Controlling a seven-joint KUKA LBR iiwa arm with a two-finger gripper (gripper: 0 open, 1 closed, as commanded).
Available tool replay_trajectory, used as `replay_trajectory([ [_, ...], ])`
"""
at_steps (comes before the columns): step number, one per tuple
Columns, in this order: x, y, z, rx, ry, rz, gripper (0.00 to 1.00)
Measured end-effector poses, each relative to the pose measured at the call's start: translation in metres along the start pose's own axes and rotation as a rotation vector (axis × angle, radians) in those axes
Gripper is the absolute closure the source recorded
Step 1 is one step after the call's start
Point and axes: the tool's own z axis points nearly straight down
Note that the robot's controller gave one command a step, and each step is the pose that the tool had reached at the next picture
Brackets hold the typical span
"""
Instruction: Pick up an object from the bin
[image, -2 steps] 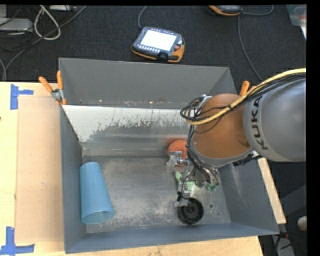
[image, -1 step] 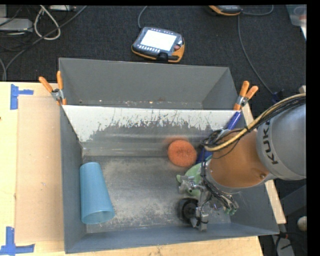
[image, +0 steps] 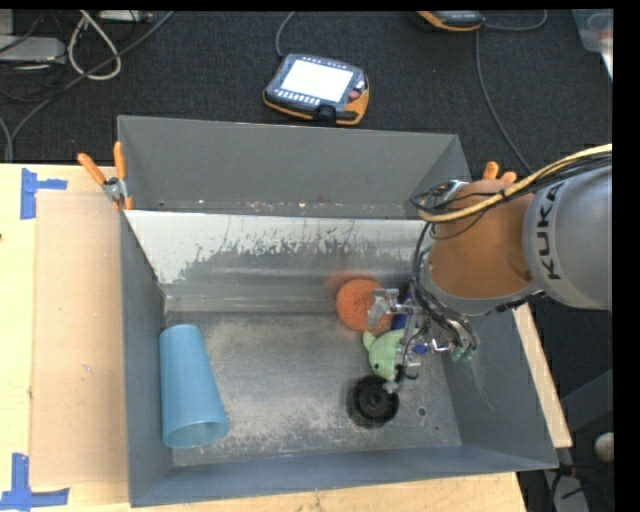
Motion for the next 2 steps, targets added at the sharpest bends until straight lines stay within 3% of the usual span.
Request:
replay_trajectory([
  [1, 0.060, 0.018, 0.014, -0.007, 0.028, -0.288, 0.00],
  [2, -0.025, -0.042, 0.043, -0.001, 0.002, -0.046, 0.00],
])
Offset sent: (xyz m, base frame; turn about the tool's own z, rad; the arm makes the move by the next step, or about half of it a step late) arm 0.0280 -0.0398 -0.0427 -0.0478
